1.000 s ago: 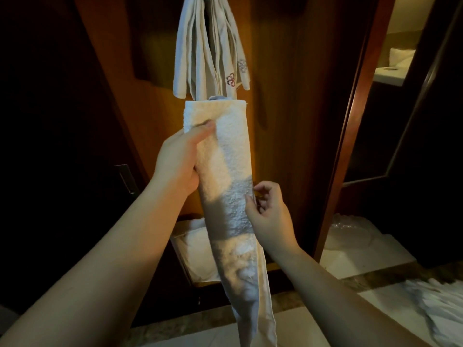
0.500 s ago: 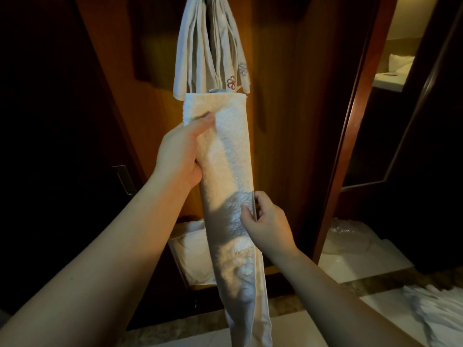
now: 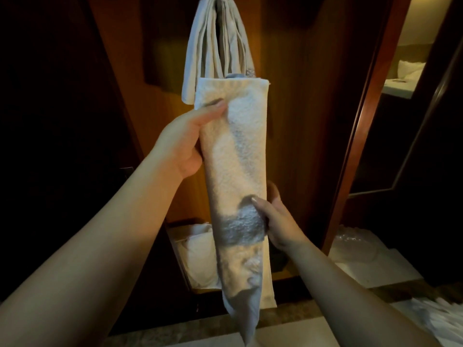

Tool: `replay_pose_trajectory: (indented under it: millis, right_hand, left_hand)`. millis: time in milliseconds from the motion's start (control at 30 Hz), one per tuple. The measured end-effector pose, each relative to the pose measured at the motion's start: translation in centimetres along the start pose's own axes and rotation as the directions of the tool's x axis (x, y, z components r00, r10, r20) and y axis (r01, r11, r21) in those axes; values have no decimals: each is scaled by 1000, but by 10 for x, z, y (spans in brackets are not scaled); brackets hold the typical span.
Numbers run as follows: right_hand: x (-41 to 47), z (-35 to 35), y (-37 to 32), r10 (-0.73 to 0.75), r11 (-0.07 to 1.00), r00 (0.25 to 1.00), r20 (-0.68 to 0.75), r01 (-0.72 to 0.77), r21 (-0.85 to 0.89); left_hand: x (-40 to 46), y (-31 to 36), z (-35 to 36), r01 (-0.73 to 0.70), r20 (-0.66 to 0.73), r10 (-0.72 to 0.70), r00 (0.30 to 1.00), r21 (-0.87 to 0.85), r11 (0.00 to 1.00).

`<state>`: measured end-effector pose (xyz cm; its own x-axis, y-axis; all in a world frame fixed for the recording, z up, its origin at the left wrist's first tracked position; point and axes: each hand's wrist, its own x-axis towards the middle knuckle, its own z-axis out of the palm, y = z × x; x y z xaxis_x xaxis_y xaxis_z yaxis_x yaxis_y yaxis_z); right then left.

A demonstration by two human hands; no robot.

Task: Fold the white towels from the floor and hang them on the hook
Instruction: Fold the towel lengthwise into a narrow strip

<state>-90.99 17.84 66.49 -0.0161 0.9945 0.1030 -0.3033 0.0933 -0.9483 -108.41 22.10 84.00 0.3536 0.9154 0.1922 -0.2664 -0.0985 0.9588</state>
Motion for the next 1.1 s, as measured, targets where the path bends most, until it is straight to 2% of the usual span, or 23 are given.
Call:
replay_pose_trajectory:
  millis: [33,167,233,333,433,667,867,1100]
  right_hand:
    - [3,-3,-3,56,998,997,55,-57,21]
    - [17,-14,-22,282,957,940,193,-261,-128]
    - [24,-16,-33,329,943,913,240,-302,-141]
    - [28,-9,-43,285,958,886,367,-268,-96]
    - [26,-5,-42,280,958,873,399,-279,-61]
    - [12,-2,-17,346,938,892,291,-320,-134]
    - [-9,-4,-2,488,873,801,347,-449,-191]
    - [-22,-8,-3,603,798,698,387,-520,-305]
  left_hand:
    - [2,3,-1,12,26,-11,1000,-17,1000]
    - [9,9,-4,85,152,-68,986,-109,990]
    - [13,10,-3,121,196,-89,977,-159,980]
    - [17,11,-3,146,214,-102,971,-201,969]
    - [20,15,-4,112,139,-87,986,-183,977]
    - [34,27,-4,-7,-169,-17,985,-141,990]
    - [53,17,-20,74,-290,-106,951,-121,990]
    - [77,-10,-38,188,-398,-205,894,-82,979]
